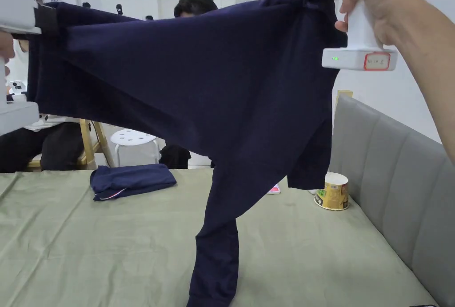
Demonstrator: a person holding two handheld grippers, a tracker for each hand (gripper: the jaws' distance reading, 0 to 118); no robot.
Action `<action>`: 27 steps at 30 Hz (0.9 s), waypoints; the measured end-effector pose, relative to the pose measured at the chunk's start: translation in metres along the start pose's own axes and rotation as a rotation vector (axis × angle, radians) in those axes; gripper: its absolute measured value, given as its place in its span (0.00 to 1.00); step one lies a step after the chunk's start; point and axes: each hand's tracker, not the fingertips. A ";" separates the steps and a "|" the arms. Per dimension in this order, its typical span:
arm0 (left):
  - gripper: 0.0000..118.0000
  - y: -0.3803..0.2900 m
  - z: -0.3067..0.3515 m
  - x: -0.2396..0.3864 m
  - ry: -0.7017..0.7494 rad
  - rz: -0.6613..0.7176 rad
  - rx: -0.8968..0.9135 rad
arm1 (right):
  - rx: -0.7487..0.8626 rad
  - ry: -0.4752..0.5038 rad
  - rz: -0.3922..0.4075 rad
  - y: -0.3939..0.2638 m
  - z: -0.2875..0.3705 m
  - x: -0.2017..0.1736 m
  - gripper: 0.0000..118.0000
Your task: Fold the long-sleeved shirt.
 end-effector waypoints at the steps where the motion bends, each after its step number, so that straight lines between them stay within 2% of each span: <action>1: 0.18 -0.008 -0.005 0.002 0.003 -0.006 -0.012 | -0.018 -0.006 -0.003 -0.014 -0.004 0.001 0.04; 10: 0.17 -0.160 -0.051 0.013 -0.040 0.050 -0.255 | -0.247 -0.001 -0.068 -0.201 -0.053 0.012 0.04; 14: 0.18 -0.234 -0.065 0.011 -0.019 0.057 -0.392 | -0.323 0.066 -0.083 -0.279 -0.066 0.011 0.04; 17: 0.18 -0.271 -0.063 0.013 -0.012 0.055 -0.452 | -0.386 0.083 -0.095 -0.314 -0.068 0.010 0.04; 22: 0.18 -0.293 -0.038 0.013 -0.037 0.086 -0.455 | -0.397 0.095 -0.096 -0.339 -0.052 0.017 0.04; 24: 0.18 -0.296 -0.016 0.014 -0.055 0.105 -0.427 | -0.391 0.086 -0.115 -0.346 -0.031 0.022 0.04; 27: 0.18 -0.310 0.027 0.015 -0.094 0.073 -0.381 | -0.406 0.109 -0.197 -0.361 0.018 0.034 0.04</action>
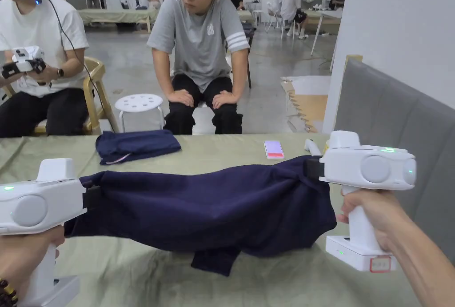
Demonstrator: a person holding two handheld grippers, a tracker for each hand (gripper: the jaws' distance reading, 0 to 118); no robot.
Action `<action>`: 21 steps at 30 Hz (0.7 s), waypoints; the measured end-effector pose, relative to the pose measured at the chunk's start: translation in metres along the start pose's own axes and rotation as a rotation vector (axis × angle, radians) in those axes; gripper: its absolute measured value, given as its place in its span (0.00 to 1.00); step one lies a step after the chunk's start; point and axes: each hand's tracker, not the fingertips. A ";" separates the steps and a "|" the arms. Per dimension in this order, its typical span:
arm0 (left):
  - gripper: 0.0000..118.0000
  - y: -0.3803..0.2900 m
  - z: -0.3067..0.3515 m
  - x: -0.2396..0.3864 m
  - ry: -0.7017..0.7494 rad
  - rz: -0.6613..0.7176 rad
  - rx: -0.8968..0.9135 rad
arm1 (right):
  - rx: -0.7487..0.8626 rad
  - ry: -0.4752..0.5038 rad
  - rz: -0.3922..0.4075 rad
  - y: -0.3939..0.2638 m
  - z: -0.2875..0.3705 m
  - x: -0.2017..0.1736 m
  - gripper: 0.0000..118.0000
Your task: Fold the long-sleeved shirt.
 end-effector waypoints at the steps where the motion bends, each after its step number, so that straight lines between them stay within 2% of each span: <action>1: 0.18 -0.013 0.013 0.000 -0.024 0.000 0.010 | 0.002 0.020 -0.011 -0.013 0.014 0.004 0.04; 5: 0.18 -0.084 0.063 0.001 -0.060 -0.003 -0.020 | -0.034 0.009 0.061 -0.082 0.071 0.009 0.04; 9: 0.17 -0.161 0.088 0.001 -0.050 -0.040 -0.181 | -0.218 0.001 0.107 -0.158 0.096 0.011 0.04; 14: 0.18 -0.233 0.075 0.001 -0.046 -0.043 -0.401 | -0.541 0.032 0.079 -0.243 0.074 0.017 0.04; 17: 0.19 -0.241 0.066 -0.008 -0.024 -0.006 -0.410 | -0.597 -0.088 0.172 -0.266 0.058 0.018 0.04; 18: 0.25 -0.239 0.066 -0.010 -0.023 0.007 -0.414 | -0.603 -0.092 0.168 -0.265 0.058 0.018 0.10; 19: 0.42 -0.235 0.069 -0.012 -0.030 0.015 -0.416 | -0.590 -0.092 0.151 -0.260 0.060 0.017 0.33; 21: 0.80 -0.223 0.081 -0.014 -0.055 0.044 -0.380 | -0.522 -0.083 0.122 -0.245 0.070 0.016 0.86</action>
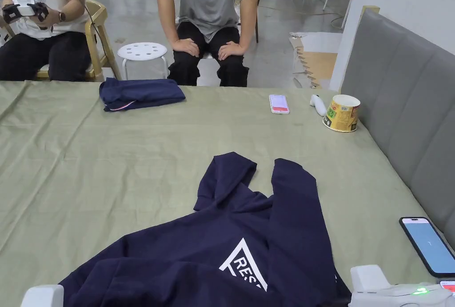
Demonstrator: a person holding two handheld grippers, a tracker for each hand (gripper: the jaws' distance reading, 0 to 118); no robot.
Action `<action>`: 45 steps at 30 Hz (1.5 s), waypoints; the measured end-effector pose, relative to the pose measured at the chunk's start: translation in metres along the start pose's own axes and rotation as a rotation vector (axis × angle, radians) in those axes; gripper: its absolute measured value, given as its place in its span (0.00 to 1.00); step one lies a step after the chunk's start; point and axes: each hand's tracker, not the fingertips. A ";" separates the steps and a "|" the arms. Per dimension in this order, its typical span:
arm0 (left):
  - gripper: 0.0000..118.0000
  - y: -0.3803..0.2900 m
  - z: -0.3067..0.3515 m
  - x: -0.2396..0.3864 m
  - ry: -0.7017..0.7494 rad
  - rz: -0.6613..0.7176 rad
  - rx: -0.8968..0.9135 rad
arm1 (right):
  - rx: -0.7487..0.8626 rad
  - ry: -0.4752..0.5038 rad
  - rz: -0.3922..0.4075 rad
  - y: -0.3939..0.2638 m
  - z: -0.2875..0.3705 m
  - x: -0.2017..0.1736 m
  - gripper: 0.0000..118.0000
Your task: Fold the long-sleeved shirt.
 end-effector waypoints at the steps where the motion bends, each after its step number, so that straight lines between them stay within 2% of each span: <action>1: 0.93 0.004 0.009 -0.002 -0.022 0.012 0.048 | 0.050 0.007 -0.001 0.004 0.015 0.001 1.00; 4: 0.91 0.021 0.041 -0.006 -0.045 0.065 0.144 | 0.190 0.018 -0.002 0.022 0.046 0.004 0.95; 5: 0.82 0.028 0.048 -0.009 -0.030 0.099 0.160 | 0.206 0.012 -0.016 0.026 0.055 0.005 0.85; 6: 0.60 0.034 0.054 -0.011 -0.014 0.128 0.172 | 0.203 0.009 -0.020 0.031 0.060 0.005 0.62; 7: 0.16 0.040 0.059 -0.014 -0.015 0.130 0.188 | 0.206 0.005 -0.016 0.036 0.064 0.004 0.14; 8: 0.06 0.046 0.060 -0.016 0.004 0.128 0.202 | 0.213 -0.003 -0.005 0.040 0.063 0.002 0.00; 10: 0.05 0.055 0.057 -0.019 0.067 0.131 0.220 | 0.230 -0.036 0.015 0.044 0.062 -0.004 0.00; 12: 0.06 0.061 0.050 -0.023 0.107 0.102 0.187 | 0.211 -0.030 0.066 0.046 0.060 -0.012 0.00; 13: 0.20 0.064 0.046 -0.025 0.112 0.109 0.194 | 0.206 -0.024 0.072 0.043 0.057 -0.018 0.00; 15: 0.34 0.071 0.030 -0.035 0.113 0.138 0.200 | 0.204 0.011 0.077 0.040 0.054 -0.024 0.00; 16: 0.52 0.076 0.016 -0.043 0.115 0.149 0.166 | 0.194 0.044 0.079 0.038 0.052 -0.027 0.00; 17: 0.76 0.080 0.000 -0.050 0.134 0.158 0.103 | 0.182 0.063 0.079 0.034 0.049 -0.028 0.00; 18: 0.88 0.082 -0.014 -0.055 0.164 0.147 0.050 | 0.175 0.068 0.084 0.033 0.048 -0.030 0.00; 19: 0.88 0.083 -0.030 -0.059 0.208 0.132 0.026 | 0.171 0.068 0.094 0.031 0.047 -0.033 0.00; 22: 0.72 0.081 -0.076 -0.073 0.329 0.097 -0.057 | 0.166 0.060 0.108 0.026 0.046 -0.033 0.00; 24: 0.72 0.074 -0.101 -0.077 0.359 0.094 -0.149 | 0.156 0.052 0.098 0.025 0.046 -0.031 0.00; 27: 0.70 0.054 -0.128 -0.072 0.237 0.153 -0.242 | 0.144 0.041 0.084 0.023 0.045 -0.026 0.00; 28: 0.76 0.044 -0.129 -0.067 0.272 0.169 -0.152 | 0.139 0.037 0.080 0.023 0.044 -0.024 0.00; 29: 0.77 0.040 -0.125 -0.066 0.291 0.192 -0.047 | 0.133 0.033 0.077 0.023 0.042 -0.023 0.00; 31: 0.75 0.037 -0.122 -0.062 0.296 0.190 -0.069 | 0.124 0.024 0.073 0.024 0.039 -0.021 0.00; 33: 0.67 0.039 -0.116 -0.059 0.296 0.180 -0.079 | 0.115 0.018 0.071 0.027 0.034 -0.021 0.00; 35: 0.37 0.045 -0.109 -0.052 0.292 0.145 -0.095 | 0.110 0.012 0.077 0.031 0.032 -0.022 0.00; 36: 0.17 0.047 -0.106 -0.045 0.271 0.098 -0.102 | 0.112 0.015 0.080 0.034 0.031 -0.023 0.00; 37: 0.07 0.049 -0.105 -0.036 0.300 0.045 -0.124 | 0.113 0.019 0.084 0.038 0.030 -0.024 0.00; 38: 0.07 0.049 -0.105 -0.026 0.363 -0.014 -0.139 | 0.114 0.024 0.090 0.044 0.029 -0.025 0.00; 40: 0.07 0.053 -0.102 -0.022 0.377 -0.070 -0.135 | 0.126 0.033 0.118 0.061 0.029 -0.028 0.00; 45: 0.07 0.063 -0.077 -0.035 0.294 0.058 -0.058 | 0.198 0.048 0.217 0.149 0.014 -0.039 0.00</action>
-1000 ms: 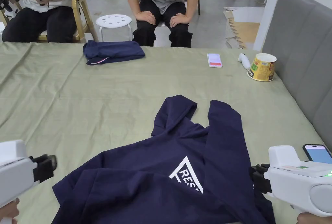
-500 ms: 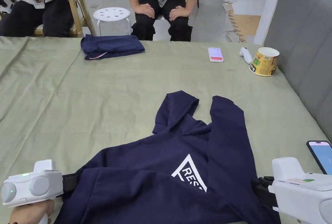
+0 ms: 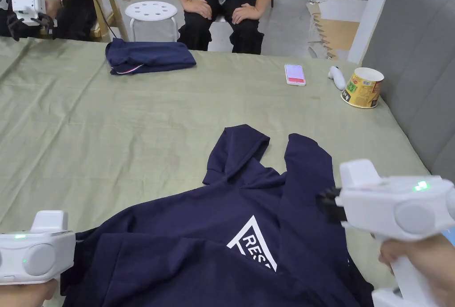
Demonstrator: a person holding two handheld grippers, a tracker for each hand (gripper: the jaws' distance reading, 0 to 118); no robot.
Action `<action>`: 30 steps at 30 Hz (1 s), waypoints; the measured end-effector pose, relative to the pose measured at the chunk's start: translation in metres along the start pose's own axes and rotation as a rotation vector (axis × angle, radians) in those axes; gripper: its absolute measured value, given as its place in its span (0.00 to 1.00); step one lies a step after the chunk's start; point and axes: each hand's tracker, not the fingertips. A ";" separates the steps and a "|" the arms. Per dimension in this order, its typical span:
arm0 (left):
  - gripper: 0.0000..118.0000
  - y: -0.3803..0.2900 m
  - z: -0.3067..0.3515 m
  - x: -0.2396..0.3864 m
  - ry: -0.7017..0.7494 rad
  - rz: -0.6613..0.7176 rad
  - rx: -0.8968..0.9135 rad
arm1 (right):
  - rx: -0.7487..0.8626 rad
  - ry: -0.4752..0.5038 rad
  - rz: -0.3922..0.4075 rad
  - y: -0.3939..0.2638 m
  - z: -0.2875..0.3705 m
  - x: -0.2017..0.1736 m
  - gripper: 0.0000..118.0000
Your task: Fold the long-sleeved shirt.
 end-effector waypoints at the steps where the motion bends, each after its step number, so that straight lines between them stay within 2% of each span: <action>1: 0.07 0.002 0.009 -0.002 -0.014 0.014 0.021 | 0.006 0.004 0.013 0.021 -0.014 0.002 0.00; 3: 0.07 0.007 0.021 -0.007 -0.042 0.015 0.052 | 0.001 0.027 0.049 0.057 -0.047 0.004 0.03; 4: 0.07 0.009 0.029 -0.008 -0.053 0.020 0.070 | -0.013 0.041 0.054 0.076 -0.069 0.006 0.21; 6: 0.07 0.013 0.042 -0.010 -0.054 0.028 0.110 | -0.086 0.080 0.078 0.102 -0.113 0.007 0.71; 7: 0.07 0.015 0.048 -0.011 -0.052 0.025 0.117 | -0.133 0.089 0.112 0.110 -0.137 0.006 0.89; 10: 0.07 0.019 0.061 -0.014 -0.069 0.055 0.142 | -0.224 0.092 0.197 0.124 -0.195 0.005 0.84; 13: 0.07 0.020 0.062 -0.015 -0.119 0.105 0.121 | -0.347 0.089 0.239 0.124 -0.240 0.006 0.84; 15: 0.07 0.017 0.059 -0.012 -0.103 0.097 0.120 | -0.449 0.098 0.298 0.116 -0.265 0.002 0.83; 17: 0.07 0.016 0.056 -0.009 -0.083 0.076 0.108 | -0.581 0.045 0.363 0.100 -0.284 -0.007 0.74; 18: 0.07 0.014 0.055 -0.009 -0.083 0.079 0.110 | -0.614 0.041 0.372 0.093 -0.289 -0.010 0.76; 19: 0.07 0.013 0.053 -0.009 -0.086 0.086 0.109 | -0.547 0.051 0.313 0.095 -0.285 -0.012 0.72; 20: 0.07 0.014 0.053 -0.010 -0.087 0.093 0.108 | -0.567 0.040 0.276 0.100 -0.278 -0.010 0.61; 21: 0.07 0.014 0.053 -0.010 -0.087 0.096 0.110 | -0.565 0.062 0.263 0.102 -0.272 -0.011 0.45; 22: 0.07 0.013 0.054 -0.010 -0.084 0.093 0.114 | -0.554 0.141 0.225 0.101 -0.263 -0.011 0.22; 23: 0.07 0.015 0.053 -0.010 -0.082 0.086 0.117 | -0.536 0.144 0.214 0.098 -0.258 -0.011 0.08; 25: 0.07 0.020 0.050 -0.010 -0.069 0.075 0.130 | -0.500 0.151 0.205 0.091 -0.251 -0.009 0.07; 26: 0.07 0.023 0.054 -0.010 -0.063 0.072 0.145 | -0.459 0.106 0.199 0.088 -0.244 -0.009 0.07; 28: 0.07 0.032 0.063 -0.013 -0.063 0.065 0.194 | -0.421 0.101 0.158 0.088 -0.222 -0.006 0.07; 30: 0.07 0.044 0.076 -0.017 -0.076 0.086 0.239 | -0.343 0.089 0.183 0.096 -0.188 -0.003 0.07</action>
